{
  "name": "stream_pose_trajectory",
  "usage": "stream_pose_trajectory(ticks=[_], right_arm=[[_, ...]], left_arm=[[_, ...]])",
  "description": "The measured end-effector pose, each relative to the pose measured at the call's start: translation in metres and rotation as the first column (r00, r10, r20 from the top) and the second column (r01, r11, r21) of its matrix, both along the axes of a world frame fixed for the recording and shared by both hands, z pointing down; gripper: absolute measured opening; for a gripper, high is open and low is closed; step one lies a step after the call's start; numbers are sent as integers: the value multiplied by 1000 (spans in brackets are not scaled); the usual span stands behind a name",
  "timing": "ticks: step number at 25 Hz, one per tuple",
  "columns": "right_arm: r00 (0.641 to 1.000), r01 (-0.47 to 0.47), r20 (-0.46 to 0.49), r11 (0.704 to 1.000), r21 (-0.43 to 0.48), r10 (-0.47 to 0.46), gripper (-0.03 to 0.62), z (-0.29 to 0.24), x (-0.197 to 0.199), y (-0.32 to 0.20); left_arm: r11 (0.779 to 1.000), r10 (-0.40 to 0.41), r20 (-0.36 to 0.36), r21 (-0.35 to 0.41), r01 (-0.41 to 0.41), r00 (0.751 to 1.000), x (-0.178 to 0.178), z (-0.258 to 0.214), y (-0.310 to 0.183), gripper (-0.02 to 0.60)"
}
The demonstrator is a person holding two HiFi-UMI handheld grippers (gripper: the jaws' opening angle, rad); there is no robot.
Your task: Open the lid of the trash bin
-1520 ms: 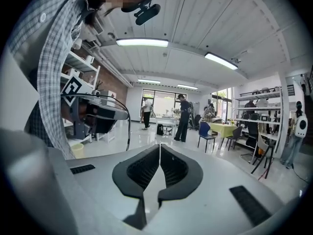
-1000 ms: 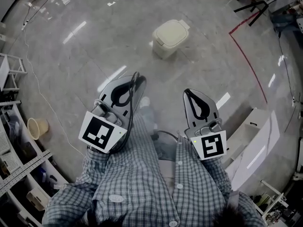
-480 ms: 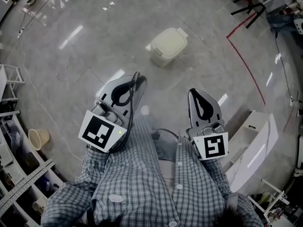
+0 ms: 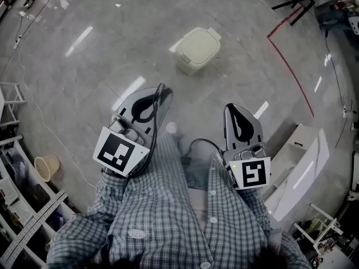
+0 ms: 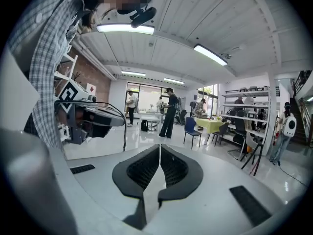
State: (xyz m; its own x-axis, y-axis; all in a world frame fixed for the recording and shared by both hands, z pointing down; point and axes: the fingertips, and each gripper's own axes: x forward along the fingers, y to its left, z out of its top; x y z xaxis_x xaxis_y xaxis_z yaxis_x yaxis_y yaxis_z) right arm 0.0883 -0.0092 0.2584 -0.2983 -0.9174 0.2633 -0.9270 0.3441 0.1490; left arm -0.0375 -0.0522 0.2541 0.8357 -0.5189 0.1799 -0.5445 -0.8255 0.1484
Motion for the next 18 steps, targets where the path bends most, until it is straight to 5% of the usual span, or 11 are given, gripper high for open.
stream_pose_trajectory(ticks=[11, 18], right_arm=[[999, 41, -12, 999, -31, -41, 23, 12, 15, -26], [990, 142, 10, 990, -26, -142, 23, 23, 11, -70]], left_arm=[[999, -54, 6, -6, 54, 999, 5, 3, -20, 6], [996, -84, 116, 24, 82, 990, 3, 11, -41, 6]])
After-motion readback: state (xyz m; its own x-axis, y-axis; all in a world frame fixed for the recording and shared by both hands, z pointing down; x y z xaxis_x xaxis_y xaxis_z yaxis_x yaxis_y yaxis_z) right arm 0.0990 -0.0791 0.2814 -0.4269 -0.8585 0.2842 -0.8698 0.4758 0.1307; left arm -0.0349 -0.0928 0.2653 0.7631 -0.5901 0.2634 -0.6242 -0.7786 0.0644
